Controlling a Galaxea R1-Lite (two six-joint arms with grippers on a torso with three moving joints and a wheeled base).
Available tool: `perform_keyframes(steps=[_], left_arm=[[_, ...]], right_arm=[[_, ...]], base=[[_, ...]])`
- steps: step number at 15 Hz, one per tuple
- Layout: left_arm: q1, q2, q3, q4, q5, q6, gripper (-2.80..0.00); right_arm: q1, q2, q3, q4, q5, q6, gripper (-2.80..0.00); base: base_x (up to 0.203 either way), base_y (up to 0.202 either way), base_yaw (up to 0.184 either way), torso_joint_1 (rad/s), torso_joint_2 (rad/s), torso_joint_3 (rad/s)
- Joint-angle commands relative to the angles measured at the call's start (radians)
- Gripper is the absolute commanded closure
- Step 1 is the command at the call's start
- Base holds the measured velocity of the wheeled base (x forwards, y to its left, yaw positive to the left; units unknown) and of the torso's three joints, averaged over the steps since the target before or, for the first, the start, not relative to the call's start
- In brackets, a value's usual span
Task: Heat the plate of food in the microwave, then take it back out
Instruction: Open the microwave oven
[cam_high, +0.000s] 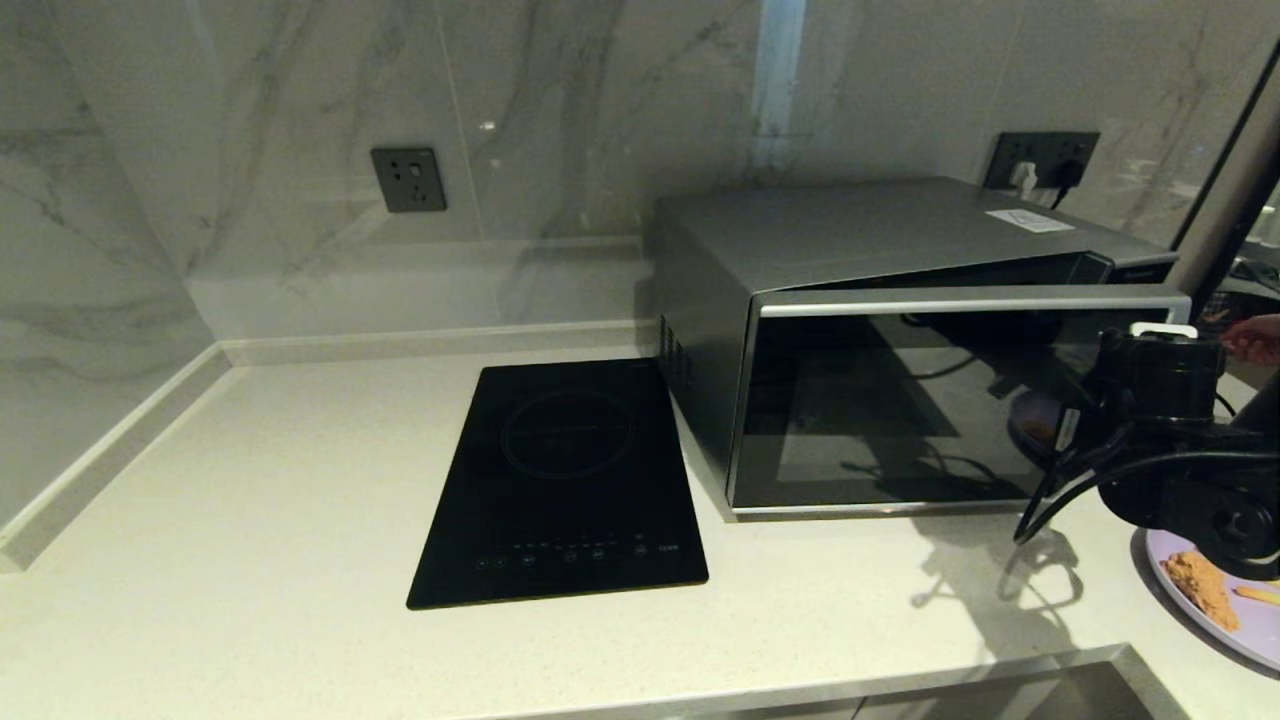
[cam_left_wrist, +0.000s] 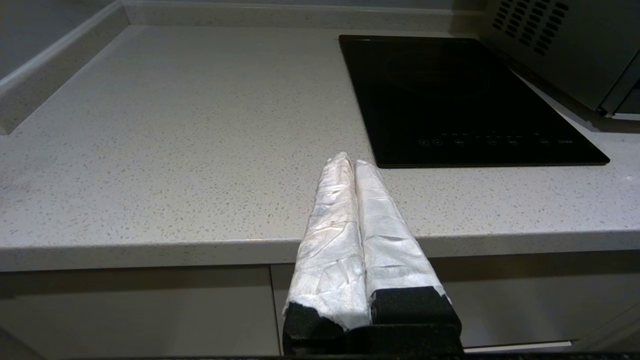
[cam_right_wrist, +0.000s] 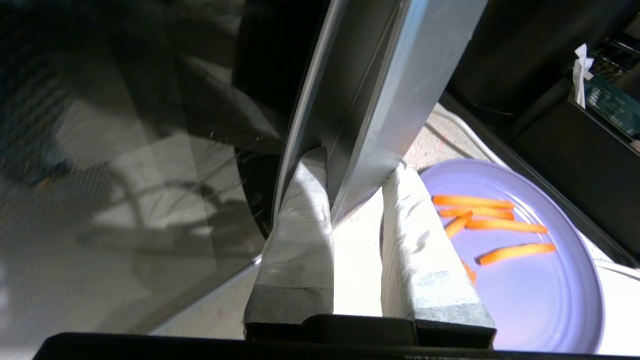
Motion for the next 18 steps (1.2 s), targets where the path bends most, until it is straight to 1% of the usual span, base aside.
perform_keyframes(steps=[1,3,4,13,16,18], left_arm=[[0.000,0.001,0.000,0.000,0.001,0.000,0.00],[0.000,0.001,0.000,0.000,0.001,0.000,0.00],[0.000,0.001,0.000,0.000,0.001,-0.001,0.00],[0.000,0.001,0.000,0.000,0.001,0.000,0.00],[0.000,0.001,0.000,0.000,0.001,0.000,0.00],[0.000,0.001,0.000,0.000,0.001,-0.002,0.00]], right_arm=[[0.027,-0.023,0.023,-0.001,0.004,-0.003,0.00],[0.028,-0.025,0.028,0.000,-0.009,-0.010,0.00],[0.028,-0.025,0.028,0.001,-0.015,-0.017,-2.80],[0.037,-0.066,0.043,-0.001,-0.010,-0.015,-2.80],[0.059,-0.149,0.038,-0.001,-0.006,-0.017,-2.80],[0.067,-0.227,0.028,-0.001,-0.002,-0.034,-2.80]], base=[[0.000,0.000,0.000,0.000,0.00,0.000],[0.000,0.000,0.000,0.000,0.00,0.000],[0.000,0.000,0.000,0.000,0.00,0.000],[0.000,0.000,0.000,0.000,0.00,0.000],[0.000,0.000,0.000,0.000,0.00,0.000],[0.000,0.000,0.000,0.000,0.00,0.000]])
